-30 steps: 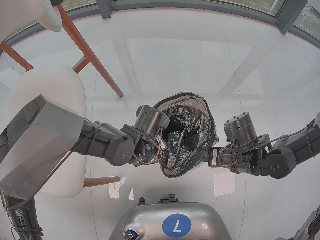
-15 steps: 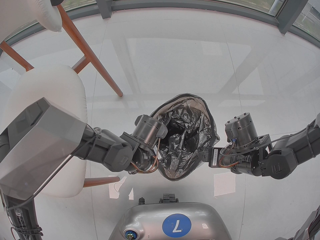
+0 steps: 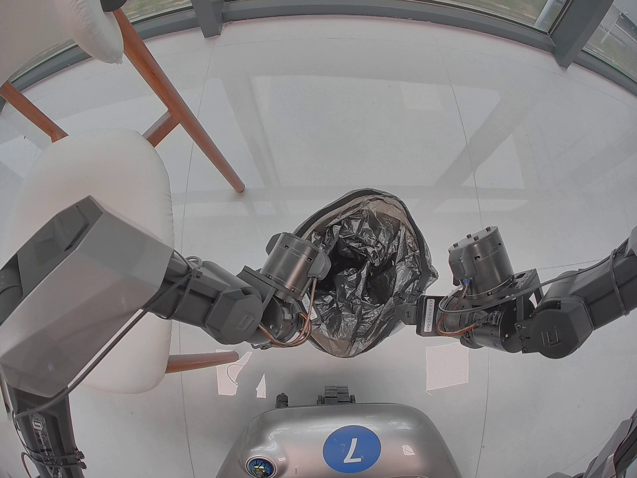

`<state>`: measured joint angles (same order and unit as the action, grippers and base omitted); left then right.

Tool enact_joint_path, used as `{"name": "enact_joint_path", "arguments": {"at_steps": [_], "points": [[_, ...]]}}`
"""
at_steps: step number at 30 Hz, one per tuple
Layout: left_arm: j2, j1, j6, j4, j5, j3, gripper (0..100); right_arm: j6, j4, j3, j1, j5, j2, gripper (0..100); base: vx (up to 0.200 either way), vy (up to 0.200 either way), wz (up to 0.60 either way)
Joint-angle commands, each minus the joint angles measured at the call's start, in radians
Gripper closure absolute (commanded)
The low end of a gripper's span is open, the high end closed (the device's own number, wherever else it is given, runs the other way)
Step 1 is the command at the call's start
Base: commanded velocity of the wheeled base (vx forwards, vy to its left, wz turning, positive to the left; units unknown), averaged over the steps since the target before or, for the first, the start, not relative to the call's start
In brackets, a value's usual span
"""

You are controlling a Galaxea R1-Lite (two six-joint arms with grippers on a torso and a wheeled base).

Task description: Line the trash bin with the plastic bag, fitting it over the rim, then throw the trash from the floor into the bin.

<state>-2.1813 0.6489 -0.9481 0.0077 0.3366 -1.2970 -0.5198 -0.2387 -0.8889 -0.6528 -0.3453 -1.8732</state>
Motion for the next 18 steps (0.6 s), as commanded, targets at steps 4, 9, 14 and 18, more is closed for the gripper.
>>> {"name": "enact_joint_path", "arguments": {"at_steps": [4, 9, 14, 18], "points": [[0.000, 0.000, -0.001, -0.020, 0.004, -0.007, 100, 0.000, -0.001, 0.001, 0.001, 0.000, 0.000, 0, 0.000, 0.000, 0.00], [0.005, 0.001, -0.001, -0.020, 0.002, -0.001, 100, 0.001, -0.001, -0.001, -0.001, 0.000, 0.000, 0, 0.000, 0.000, 0.00], [0.006, 0.003, 0.000, -0.018, 0.004, 0.004, 0, 0.000, -0.001, -0.001, -0.001, 0.000, 0.000, 0, 0.000, 0.000, 0.00], [0.008, 0.006, -0.001, -0.020, 0.033, -0.004, 0, 0.001, 0.002, -0.001, -0.002, 0.000, 0.003, 0, 0.000, 0.000, 0.00]]}}
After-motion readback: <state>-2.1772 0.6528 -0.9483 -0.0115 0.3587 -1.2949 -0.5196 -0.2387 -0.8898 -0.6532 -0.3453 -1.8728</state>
